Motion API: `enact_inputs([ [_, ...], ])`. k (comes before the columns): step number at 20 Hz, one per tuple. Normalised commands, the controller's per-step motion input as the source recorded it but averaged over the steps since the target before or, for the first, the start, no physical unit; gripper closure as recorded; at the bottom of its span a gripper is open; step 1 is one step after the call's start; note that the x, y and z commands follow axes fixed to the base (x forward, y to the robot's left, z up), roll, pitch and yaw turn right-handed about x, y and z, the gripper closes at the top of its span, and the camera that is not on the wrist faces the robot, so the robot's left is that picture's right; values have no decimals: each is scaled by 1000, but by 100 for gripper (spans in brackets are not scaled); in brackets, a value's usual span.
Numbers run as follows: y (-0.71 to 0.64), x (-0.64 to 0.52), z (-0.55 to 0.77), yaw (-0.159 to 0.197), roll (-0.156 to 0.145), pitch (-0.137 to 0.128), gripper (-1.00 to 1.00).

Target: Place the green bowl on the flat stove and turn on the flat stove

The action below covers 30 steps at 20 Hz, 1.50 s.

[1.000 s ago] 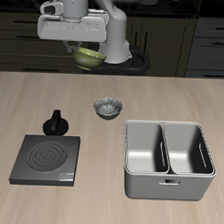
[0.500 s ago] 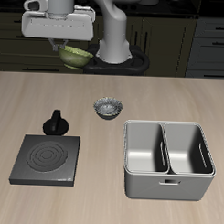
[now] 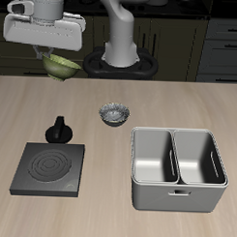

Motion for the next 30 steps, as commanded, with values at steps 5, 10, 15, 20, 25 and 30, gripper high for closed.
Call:
enact_inputs([
  [5,-288,356,-6,-15,-23,3,100],
  [10,-59,251,31,-4,15,-30,100],
  [15,-25,285,-25,-8,26,-10,100],
  [20,-19,193,-93,-27,-11,13,100],
  [25,111,124,-261,14,26,7,100],
  [30,193,58,-315,0,46,15,100],
])
